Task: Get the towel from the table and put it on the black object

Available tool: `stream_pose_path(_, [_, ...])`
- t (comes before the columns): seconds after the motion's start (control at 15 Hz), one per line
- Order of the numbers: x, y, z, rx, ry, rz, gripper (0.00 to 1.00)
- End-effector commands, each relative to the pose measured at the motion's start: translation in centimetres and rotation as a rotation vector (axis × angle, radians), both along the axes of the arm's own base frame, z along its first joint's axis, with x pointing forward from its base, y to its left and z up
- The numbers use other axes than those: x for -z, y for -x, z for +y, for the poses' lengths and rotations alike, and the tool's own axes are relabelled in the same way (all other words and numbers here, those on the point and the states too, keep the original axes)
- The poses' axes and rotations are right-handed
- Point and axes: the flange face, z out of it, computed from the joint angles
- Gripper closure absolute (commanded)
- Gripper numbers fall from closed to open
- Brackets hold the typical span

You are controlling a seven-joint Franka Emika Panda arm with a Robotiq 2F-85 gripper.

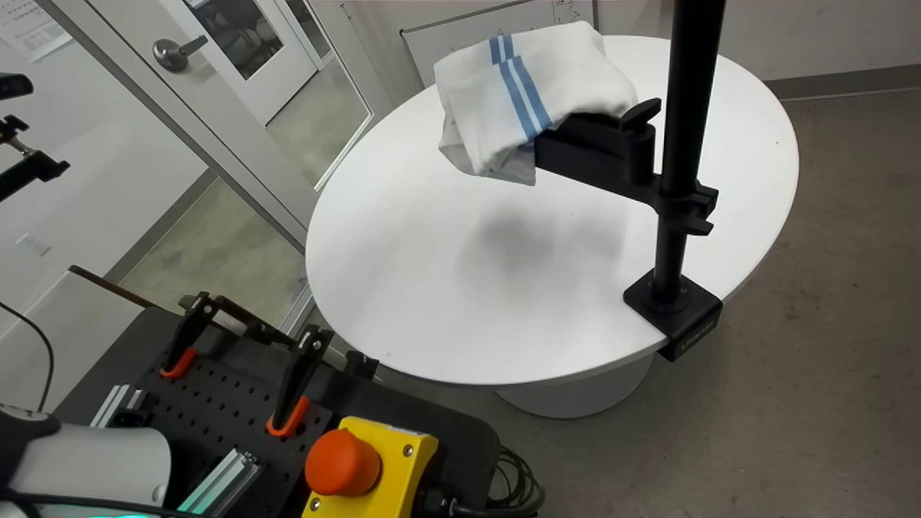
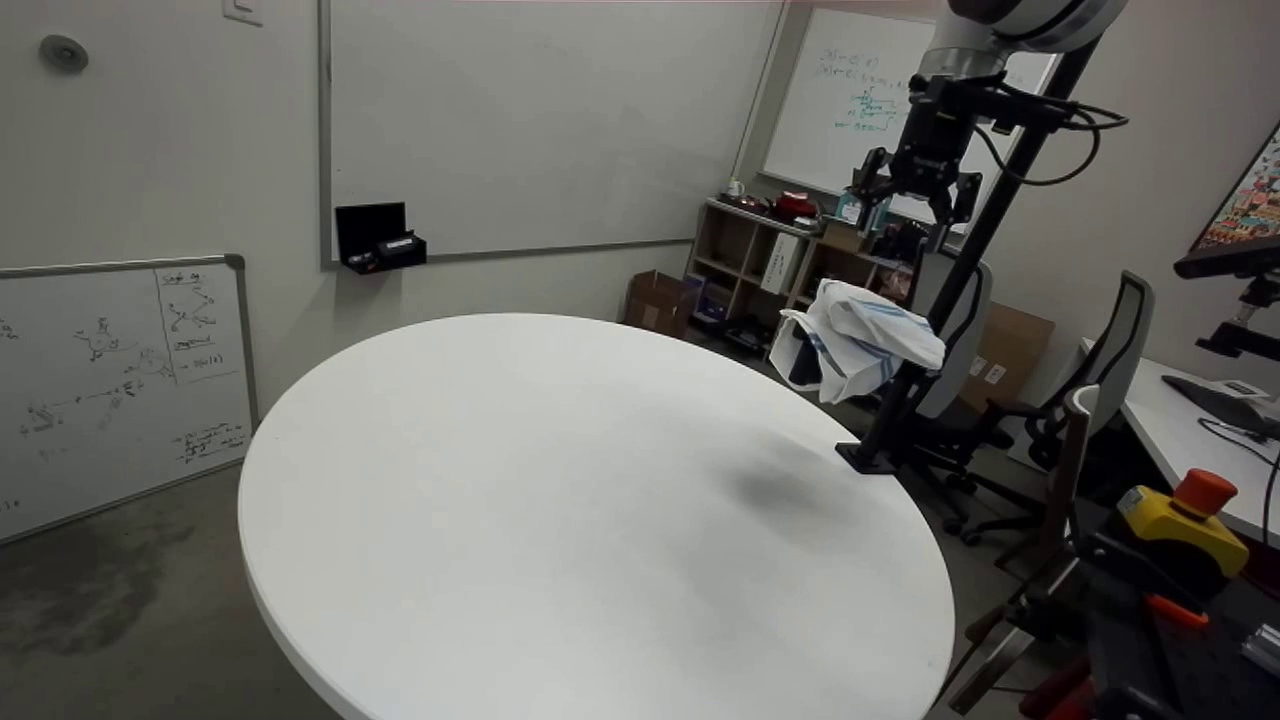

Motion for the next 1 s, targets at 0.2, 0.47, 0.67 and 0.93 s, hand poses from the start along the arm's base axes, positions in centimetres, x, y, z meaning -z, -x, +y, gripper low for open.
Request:
stream_pose_path(0.2, [0.4, 0.5, 3.5, -0.073, -0.035, 0.021, 0.00])
stream_pose_path(0.47, [0.6, 1.7, 6.3, -0.172, -0.111, 0.020, 0.00])
stream_pose_path(0.67, [1.3, 1.1, 6.2, -0.176, -0.105, 0.042, 0.00])
stream_pose_path(0.93, [0.9, 2.0, 7.3, -0.214, -0.131, 0.044, 0.00])
